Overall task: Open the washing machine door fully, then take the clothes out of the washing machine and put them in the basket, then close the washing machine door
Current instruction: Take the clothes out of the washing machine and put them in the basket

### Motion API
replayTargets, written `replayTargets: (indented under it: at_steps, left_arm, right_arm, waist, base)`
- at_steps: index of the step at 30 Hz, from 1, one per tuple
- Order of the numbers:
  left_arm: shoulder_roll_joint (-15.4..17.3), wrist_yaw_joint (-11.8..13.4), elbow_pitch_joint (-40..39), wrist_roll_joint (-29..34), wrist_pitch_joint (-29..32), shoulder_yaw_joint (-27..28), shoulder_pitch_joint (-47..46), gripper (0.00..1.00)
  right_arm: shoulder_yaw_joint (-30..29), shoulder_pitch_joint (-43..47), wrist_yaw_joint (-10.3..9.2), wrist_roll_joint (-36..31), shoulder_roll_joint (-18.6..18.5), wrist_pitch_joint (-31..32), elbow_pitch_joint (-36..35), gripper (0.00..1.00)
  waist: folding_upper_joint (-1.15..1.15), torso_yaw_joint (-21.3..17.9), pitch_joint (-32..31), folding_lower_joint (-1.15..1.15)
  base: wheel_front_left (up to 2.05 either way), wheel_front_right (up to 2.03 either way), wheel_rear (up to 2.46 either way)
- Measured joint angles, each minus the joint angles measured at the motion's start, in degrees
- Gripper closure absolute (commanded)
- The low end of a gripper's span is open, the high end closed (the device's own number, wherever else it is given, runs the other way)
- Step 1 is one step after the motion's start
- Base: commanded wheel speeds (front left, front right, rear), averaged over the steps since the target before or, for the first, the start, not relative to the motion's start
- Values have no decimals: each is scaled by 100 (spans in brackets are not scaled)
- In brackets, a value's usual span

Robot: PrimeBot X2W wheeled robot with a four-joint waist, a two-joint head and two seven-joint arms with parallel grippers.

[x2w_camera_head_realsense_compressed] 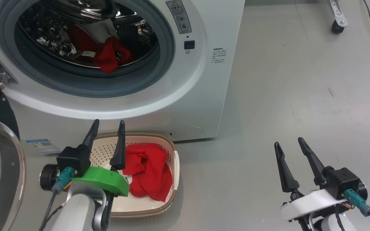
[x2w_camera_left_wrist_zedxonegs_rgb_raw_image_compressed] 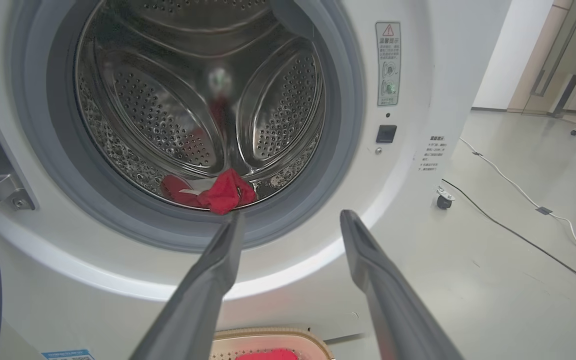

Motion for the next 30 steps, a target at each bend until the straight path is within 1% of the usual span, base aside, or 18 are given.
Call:
replayTargets:
  at_steps: [6,15,27,30]
  left_arm:
    - [14,163,-269,79,0,-205,588,0]
    - [44,344,-582,101,0,-315,1121,0]
    - [75,401,-887,226,0,-355,1479,0]
    - [76,450,-945,237,0,-365,1537,0]
  right_arm:
    - [-51,229,-60,-29,8,0,-4,0]
    - [-85,391,-154,-32,18,0,-65,0]
    - [-35,572,-205,-30,27,0,-115,0]
    - [4,572,-213,-27,27,0,-146,0]
  waist:
    - [0,114,-306,0]
    - [0,284,-478,0]
    - [0,349,-585,0]
    - [0,347,-589,0]
  base:
    - [0,0,0]
    - [0,0,0]
    - [0,0,0]
    - [0,0,0]
